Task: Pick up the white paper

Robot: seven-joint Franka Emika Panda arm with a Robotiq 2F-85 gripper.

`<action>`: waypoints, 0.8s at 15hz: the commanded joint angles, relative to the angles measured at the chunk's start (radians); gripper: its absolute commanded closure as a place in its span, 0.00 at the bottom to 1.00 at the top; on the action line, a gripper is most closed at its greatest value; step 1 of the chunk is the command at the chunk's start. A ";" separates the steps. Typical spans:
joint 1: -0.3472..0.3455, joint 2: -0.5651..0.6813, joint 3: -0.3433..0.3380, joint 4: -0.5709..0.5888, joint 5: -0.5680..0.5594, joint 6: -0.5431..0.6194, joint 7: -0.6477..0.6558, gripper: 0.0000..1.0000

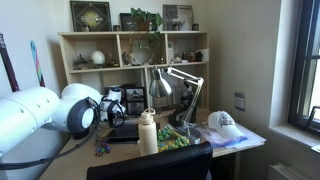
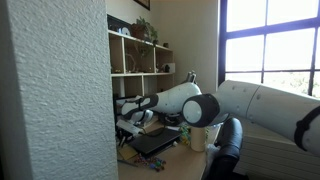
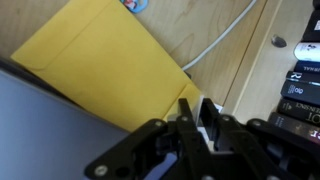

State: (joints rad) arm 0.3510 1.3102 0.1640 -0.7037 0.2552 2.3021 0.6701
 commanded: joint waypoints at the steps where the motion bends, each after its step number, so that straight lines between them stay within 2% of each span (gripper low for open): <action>1: 0.013 0.019 -0.018 0.040 -0.012 -0.002 0.031 1.00; 12: 0.023 -0.026 0.000 0.022 0.001 0.060 0.005 0.98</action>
State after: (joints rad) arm 0.3639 1.3078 0.1605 -0.6836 0.2540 2.3422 0.6701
